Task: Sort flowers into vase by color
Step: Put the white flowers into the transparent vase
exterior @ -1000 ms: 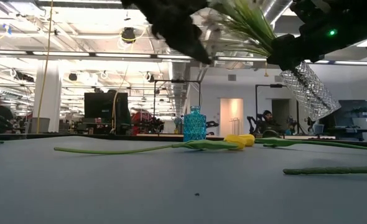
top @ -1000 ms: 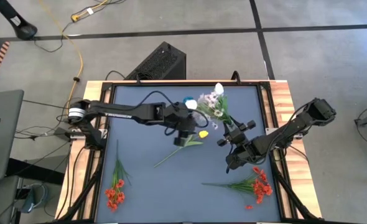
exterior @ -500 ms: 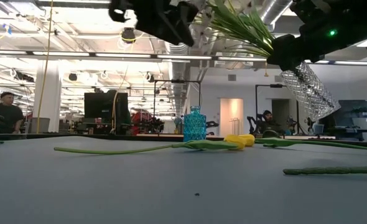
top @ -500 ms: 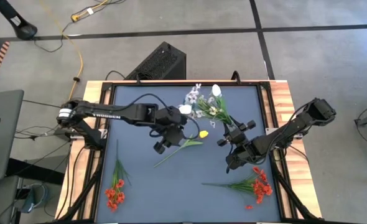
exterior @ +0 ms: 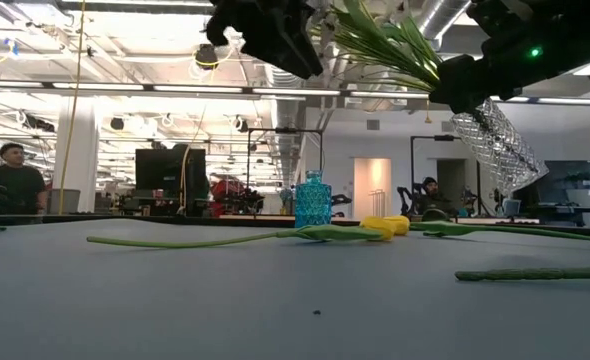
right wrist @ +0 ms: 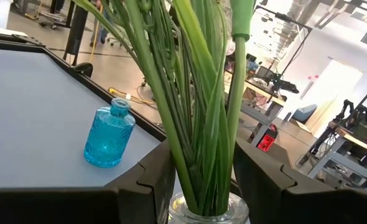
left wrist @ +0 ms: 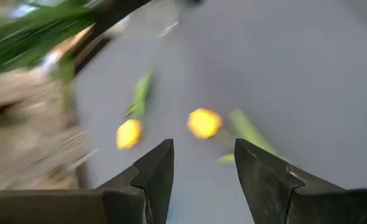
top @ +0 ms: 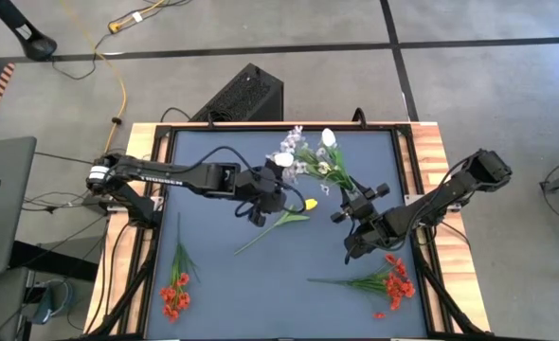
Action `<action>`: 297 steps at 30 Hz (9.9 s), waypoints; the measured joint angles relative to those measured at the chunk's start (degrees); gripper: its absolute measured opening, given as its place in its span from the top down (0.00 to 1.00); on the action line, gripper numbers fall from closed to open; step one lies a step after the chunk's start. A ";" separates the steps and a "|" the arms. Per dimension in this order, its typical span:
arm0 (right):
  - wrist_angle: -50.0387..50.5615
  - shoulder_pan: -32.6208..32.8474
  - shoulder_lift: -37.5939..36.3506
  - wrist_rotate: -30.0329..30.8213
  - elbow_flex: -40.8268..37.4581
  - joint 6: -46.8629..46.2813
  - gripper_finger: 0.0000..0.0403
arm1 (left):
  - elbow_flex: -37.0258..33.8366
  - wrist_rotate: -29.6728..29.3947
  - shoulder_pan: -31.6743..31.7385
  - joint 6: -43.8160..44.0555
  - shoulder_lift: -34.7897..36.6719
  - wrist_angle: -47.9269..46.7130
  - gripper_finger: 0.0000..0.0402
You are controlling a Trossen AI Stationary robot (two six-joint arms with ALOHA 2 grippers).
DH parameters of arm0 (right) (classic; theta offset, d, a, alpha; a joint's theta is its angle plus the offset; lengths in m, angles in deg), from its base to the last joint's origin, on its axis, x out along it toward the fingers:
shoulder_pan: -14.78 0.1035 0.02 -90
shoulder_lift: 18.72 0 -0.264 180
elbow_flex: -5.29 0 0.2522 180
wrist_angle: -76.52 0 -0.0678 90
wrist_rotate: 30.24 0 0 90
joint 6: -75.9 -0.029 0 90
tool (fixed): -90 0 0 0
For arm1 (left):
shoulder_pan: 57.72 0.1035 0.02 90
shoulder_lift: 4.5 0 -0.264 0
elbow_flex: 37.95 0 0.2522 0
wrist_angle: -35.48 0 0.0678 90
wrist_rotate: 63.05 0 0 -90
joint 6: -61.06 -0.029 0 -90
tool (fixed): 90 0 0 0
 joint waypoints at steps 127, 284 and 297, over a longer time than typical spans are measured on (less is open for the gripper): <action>-3.30 2.64 5.14 0.02 -3.02 -11.19 0.56 | -2.56 -16.86 -12.05 -30.41 -0.09 8.28 0.35; -9.35 2.64 13.40 -0.84 -0.04 -16.61 0.57 | -2.66 -6.20 -12.90 -7.31 -3.91 8.58 0.39; -9.08 2.60 13.40 -1.13 -0.04 -16.55 0.57 | -2.64 -6.11 -13.42 -13.14 -3.89 5.75 0.72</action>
